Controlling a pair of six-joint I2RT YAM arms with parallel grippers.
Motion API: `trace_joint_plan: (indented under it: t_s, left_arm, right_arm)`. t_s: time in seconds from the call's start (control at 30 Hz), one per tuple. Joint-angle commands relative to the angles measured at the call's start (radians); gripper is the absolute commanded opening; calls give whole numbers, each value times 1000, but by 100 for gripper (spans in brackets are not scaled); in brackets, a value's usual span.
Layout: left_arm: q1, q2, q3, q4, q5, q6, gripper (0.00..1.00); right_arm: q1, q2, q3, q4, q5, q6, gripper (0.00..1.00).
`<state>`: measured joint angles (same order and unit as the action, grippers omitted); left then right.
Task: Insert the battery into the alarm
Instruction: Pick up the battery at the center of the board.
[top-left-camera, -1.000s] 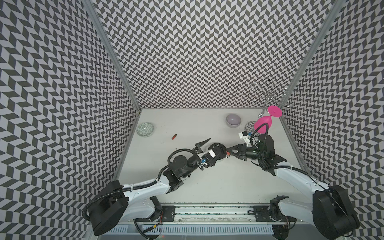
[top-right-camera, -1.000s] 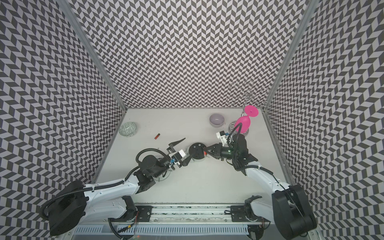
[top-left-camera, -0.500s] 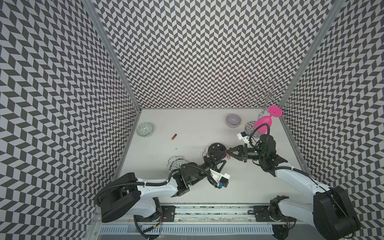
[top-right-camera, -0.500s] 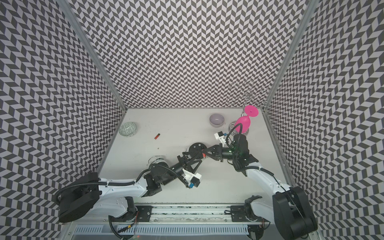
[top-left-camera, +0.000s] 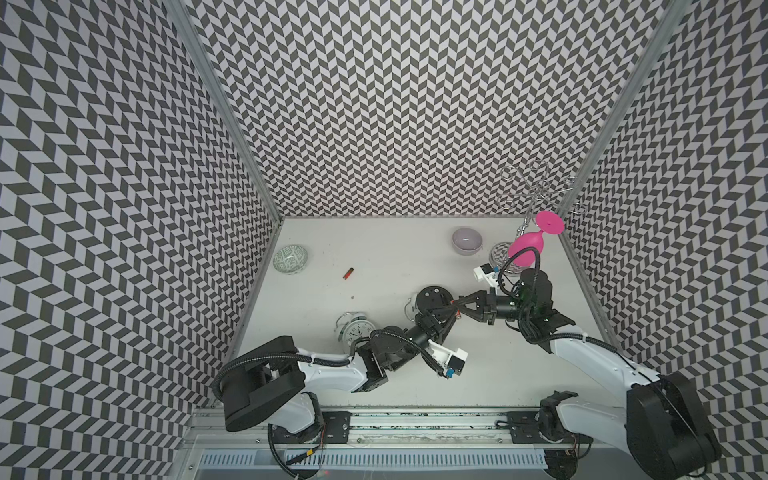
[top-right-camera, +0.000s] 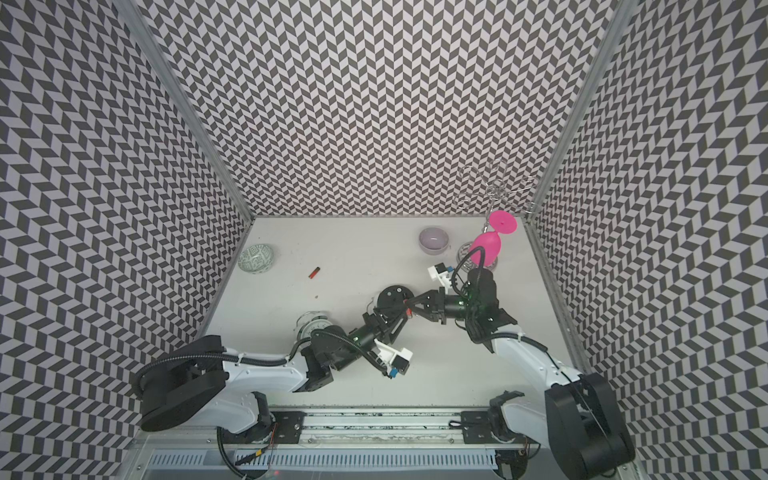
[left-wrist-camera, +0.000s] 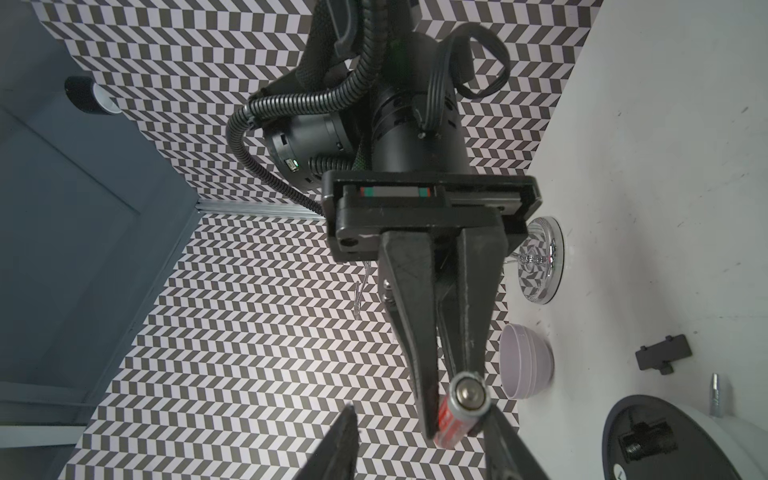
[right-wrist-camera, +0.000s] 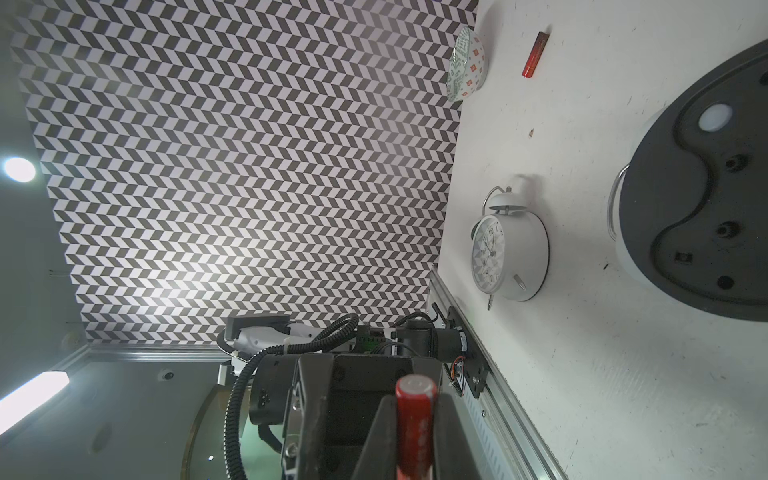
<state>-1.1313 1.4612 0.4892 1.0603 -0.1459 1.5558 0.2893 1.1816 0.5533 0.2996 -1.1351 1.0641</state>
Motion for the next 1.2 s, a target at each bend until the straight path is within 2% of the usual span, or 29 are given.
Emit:
trace_joint_plan:
  t_s: [0.0, 0.1, 0.5, 0.6, 0.8, 0.93, 1.0, 1.17]
  left_arm:
    - [-10, 30, 41, 84, -4, 24, 42]
    - [-13, 47, 46, 103, 9, 23, 37]
    - [-21, 60, 45, 128, -5, 5, 8]
    - [-26, 55, 44, 125, 7, -39, 2]
    - [-18, -10, 69, 28, 27, -262, 3]
    - [31, -67, 96, -64, 93, -433, 4]
    - [42, -75, 90, -62, 97, -430, 4]
    - [37, -41, 47, 44, 49, -289, 4]
  right_arm:
    - [-4, -1, -8, 62, -20, 7, 6]
    - [-5, 1, -7, 57, -23, 4, 6]
    - [-5, 19, -12, 55, -20, 0, 6]
    - [-7, 19, -5, 38, -11, -10, 10]
    - [-30, -6, 13, 16, 33, -27, 40]
    - [-64, -26, 21, -40, 96, -63, 48]
    - [-79, -37, 13, -39, 114, -65, 49]
    - [-88, -28, 7, -1, 78, -41, 49]
